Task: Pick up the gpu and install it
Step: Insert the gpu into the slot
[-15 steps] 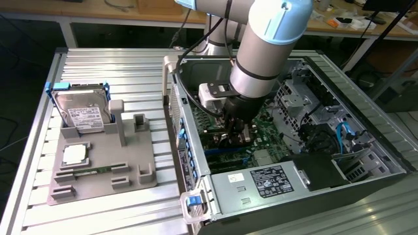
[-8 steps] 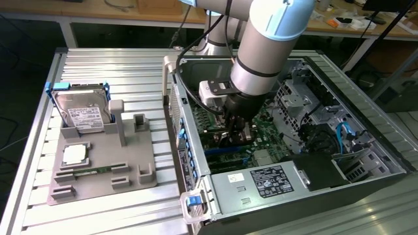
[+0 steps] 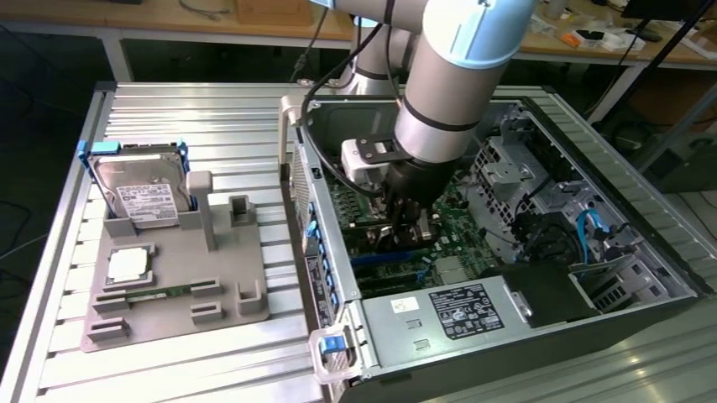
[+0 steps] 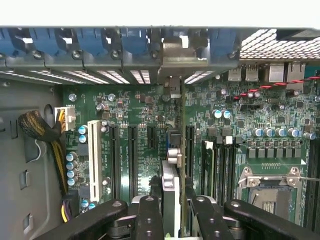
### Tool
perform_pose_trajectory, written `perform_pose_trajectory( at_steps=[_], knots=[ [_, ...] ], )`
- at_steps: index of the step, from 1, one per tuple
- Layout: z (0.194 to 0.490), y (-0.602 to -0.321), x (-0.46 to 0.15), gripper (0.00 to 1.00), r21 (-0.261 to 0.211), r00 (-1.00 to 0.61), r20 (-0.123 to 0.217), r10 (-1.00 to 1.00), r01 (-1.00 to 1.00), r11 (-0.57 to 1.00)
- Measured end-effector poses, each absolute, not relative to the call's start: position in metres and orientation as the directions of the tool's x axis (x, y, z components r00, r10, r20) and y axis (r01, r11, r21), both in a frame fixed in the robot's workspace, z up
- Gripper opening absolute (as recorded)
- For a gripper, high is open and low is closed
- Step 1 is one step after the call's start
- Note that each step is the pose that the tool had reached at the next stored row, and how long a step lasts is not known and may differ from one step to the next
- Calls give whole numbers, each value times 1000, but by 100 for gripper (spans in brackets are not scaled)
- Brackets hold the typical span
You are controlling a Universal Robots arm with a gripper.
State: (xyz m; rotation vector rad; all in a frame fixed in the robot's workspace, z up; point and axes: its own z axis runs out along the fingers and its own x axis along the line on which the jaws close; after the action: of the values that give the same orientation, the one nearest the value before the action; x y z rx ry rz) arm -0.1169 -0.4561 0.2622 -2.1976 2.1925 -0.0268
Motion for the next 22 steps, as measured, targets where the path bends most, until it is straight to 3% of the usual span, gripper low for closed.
perform_pose_trajectory(
  at_steps=[5, 22],
  knots=[
    [262, -455, -118, 27, -60, 3, -13, -1000, -998, -2],
    [259, -455, -125, 27, -60, 3, -13, -1000, -998, -2]
  ],
)
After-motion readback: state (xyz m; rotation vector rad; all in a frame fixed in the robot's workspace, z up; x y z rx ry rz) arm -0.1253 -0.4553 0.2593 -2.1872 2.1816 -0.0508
